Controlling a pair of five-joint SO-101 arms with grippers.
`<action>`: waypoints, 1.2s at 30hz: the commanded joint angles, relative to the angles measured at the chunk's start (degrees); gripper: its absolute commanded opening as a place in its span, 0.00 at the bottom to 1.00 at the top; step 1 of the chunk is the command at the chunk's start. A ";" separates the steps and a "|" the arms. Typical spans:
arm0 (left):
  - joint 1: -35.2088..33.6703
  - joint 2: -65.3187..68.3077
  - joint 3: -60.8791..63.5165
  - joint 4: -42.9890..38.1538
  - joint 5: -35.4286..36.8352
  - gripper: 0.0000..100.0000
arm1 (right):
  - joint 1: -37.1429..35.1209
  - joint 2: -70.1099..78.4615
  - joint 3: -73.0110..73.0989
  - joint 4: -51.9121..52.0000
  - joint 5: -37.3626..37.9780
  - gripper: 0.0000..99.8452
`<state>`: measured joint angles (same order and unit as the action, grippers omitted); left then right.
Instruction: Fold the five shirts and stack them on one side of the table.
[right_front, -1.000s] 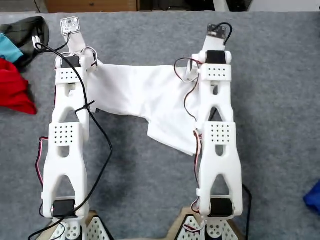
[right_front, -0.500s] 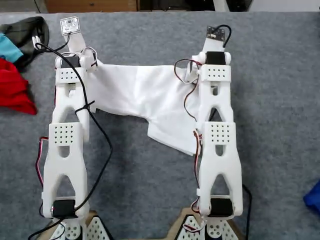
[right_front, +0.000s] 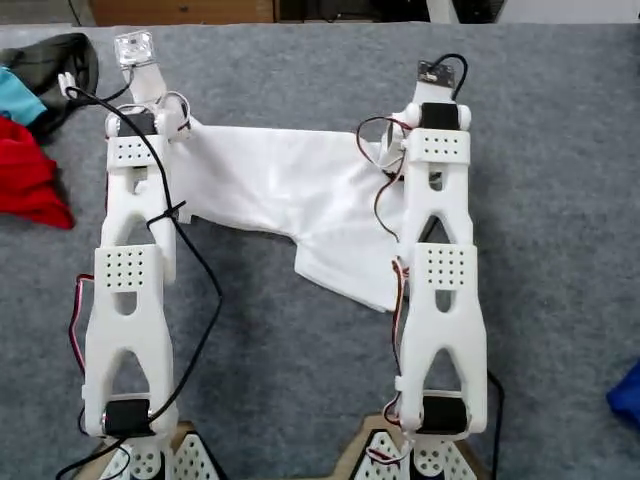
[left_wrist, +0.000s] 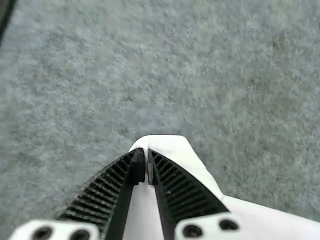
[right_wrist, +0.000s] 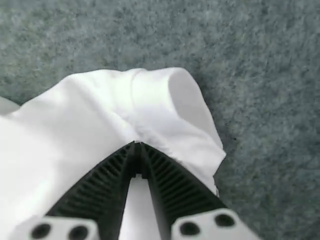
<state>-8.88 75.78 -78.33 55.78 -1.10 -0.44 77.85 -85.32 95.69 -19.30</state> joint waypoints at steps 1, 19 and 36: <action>-2.64 -1.10 -0.70 -2.81 0.26 0.02 | 1.45 -2.51 1.89 0.18 0.35 0.01; -5.27 -1.45 -0.79 -4.13 0.79 0.12 | 1.63 -4.44 5.67 -1.41 2.90 0.05; -1.85 -5.32 -16.53 18.55 5.63 0.21 | -2.86 -5.85 -8.31 5.36 2.81 0.18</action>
<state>-11.16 75.78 -92.04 71.16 4.88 -0.88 75.21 -89.10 99.65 -17.19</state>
